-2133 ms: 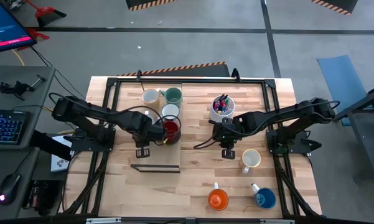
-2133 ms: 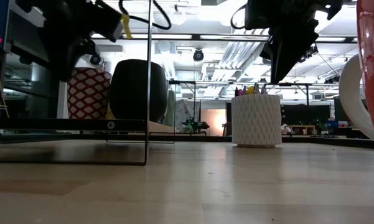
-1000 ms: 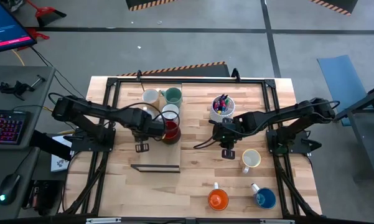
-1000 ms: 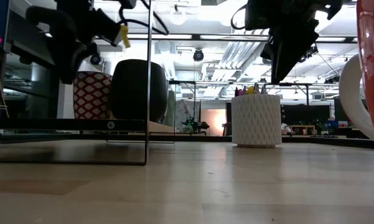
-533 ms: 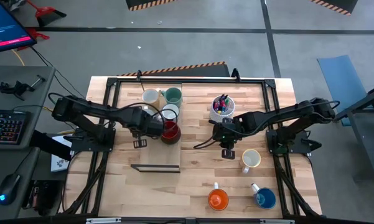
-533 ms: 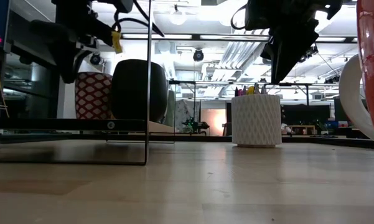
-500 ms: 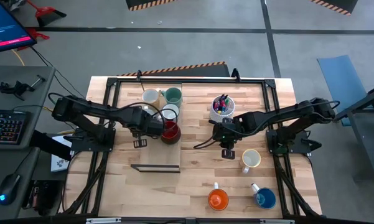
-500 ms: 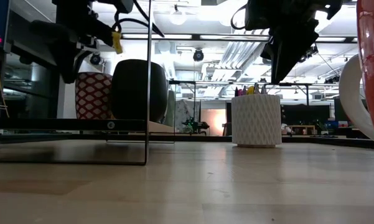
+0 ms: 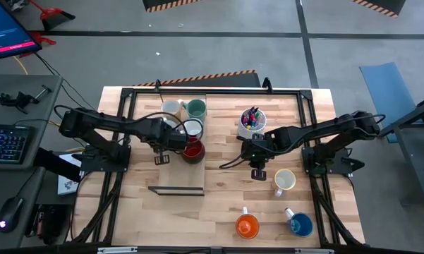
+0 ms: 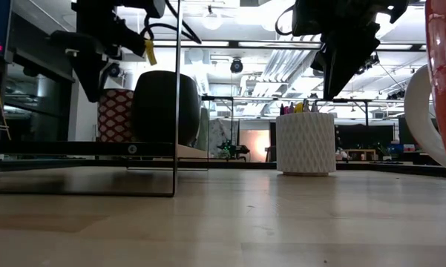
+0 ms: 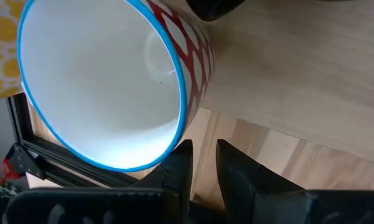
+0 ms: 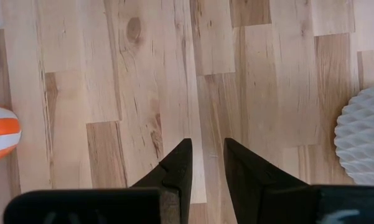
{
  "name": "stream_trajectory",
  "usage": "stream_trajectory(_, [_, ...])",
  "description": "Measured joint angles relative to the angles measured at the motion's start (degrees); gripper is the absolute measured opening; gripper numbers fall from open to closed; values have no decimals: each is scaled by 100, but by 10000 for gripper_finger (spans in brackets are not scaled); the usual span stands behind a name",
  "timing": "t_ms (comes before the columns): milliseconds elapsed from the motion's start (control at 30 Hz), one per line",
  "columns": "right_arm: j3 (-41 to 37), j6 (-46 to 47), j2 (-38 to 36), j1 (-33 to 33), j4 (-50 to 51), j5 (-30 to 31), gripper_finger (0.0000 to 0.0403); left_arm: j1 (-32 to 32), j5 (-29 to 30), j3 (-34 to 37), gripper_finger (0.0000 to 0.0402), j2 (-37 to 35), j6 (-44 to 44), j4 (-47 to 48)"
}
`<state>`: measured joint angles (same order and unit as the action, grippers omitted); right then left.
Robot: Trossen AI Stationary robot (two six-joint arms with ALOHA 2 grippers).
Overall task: Place coffee mugs
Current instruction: Put the red mug on the shelf, then put the orange patterned mug on the shelf
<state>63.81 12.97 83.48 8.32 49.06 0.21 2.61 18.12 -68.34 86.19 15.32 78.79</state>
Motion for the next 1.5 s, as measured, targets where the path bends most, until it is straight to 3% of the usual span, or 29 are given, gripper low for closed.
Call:
stream_trajectory(500, [0,-59,0,-1,0,-1,71,227,-1075,-2,62,-2,420,431])
stream_trajectory(667, [0,-29,0,-2,67,-7,71,520,-1217,-246,62,-212,703,1108])
stream_trajectory(800, [0,120,0,7,275,-73,71,914,-1343,-241,62,-879,1122,967])
stream_trajectory(1100, [0,211,2,46,580,-221,71,2006,-999,240,62,-2082,2710,899])
stream_trajectory(1267, [0,352,2,223,599,-231,71,2652,-821,951,62,-2715,2883,757])
stream_trajectory(1500, [0,784,2,496,601,-238,71,3185,-457,2142,62,-3897,3999,76])
